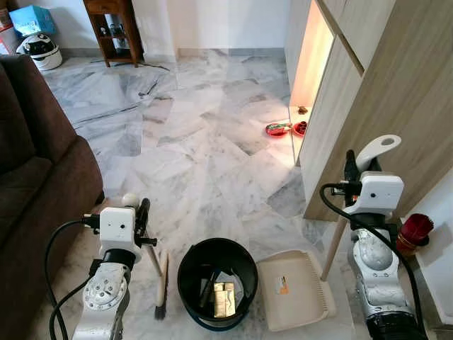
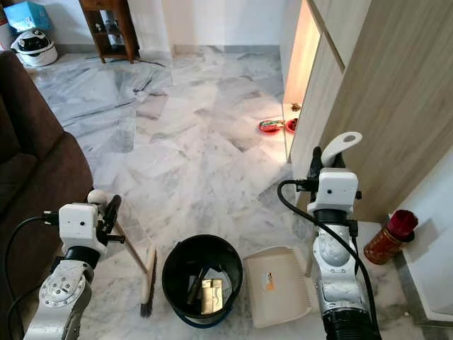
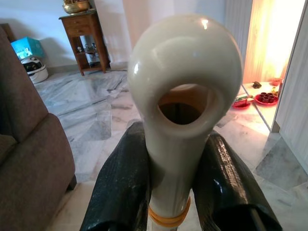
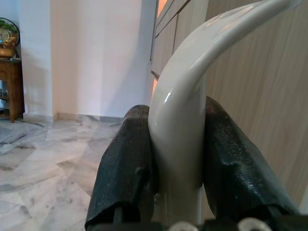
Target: Sweep floor
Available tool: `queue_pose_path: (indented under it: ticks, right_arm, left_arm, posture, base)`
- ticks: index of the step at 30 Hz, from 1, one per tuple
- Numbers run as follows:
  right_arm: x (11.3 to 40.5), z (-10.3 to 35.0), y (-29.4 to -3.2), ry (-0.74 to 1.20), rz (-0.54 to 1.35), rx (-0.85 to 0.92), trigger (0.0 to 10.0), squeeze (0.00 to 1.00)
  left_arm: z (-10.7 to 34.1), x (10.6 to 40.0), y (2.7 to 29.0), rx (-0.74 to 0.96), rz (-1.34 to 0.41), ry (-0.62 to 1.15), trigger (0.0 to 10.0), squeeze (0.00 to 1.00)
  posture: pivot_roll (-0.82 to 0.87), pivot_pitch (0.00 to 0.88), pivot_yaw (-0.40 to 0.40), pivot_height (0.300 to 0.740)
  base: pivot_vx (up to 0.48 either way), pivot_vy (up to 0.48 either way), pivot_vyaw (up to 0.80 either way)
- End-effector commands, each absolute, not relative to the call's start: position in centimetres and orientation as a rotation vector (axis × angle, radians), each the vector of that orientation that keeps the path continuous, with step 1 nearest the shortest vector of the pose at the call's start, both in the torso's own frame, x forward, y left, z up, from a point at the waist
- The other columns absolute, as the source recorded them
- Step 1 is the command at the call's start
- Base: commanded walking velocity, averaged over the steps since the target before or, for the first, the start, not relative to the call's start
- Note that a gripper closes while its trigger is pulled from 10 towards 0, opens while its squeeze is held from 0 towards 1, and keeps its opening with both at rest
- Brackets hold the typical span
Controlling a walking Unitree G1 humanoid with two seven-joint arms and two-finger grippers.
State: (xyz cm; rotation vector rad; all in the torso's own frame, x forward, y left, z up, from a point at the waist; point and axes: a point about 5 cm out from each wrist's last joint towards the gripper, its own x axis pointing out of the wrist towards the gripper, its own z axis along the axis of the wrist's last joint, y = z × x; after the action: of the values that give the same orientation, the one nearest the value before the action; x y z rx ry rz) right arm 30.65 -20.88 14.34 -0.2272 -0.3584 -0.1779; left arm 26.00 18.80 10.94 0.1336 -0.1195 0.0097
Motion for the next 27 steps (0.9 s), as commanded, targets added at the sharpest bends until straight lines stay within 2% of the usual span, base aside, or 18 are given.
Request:
queue_pose_path:
  ticks: [1, 11, 27]
  right_arm:
    - [30.96, 15.39, -20.69, -0.411, -0.168, -0.227, 10.0, 0.00]
    - [30.88, 15.32, -20.66, -0.411, -0.166, -0.228, 10.0, 0.00]
    - [31.01, 15.40, -20.83, -0.411, -0.166, -0.231, 10.0, 0.00]
  left_arm:
    - [11.65, 26.09, 18.77, 0.142, 0.004, -0.163, 10.0, 0.00]
    - [11.67, 26.05, 18.76, 0.141, -0.004, -0.167, 10.0, 0.00]
    - [11.66, 26.03, 18.56, 0.141, -0.010, -0.169, 10.0, 0.00]
  posture:
    - [0.02, 0.080, 0.038, 0.740]
    - [0.02, 0.062, 0.041, 0.740]
    - [0.02, 0.061, 0.039, 0.740]
  base:
    - [0.000, 0.000, 0.00]
    - [0.000, 0.000, 0.00]
    - [-0.272, 0.000, 0.00]
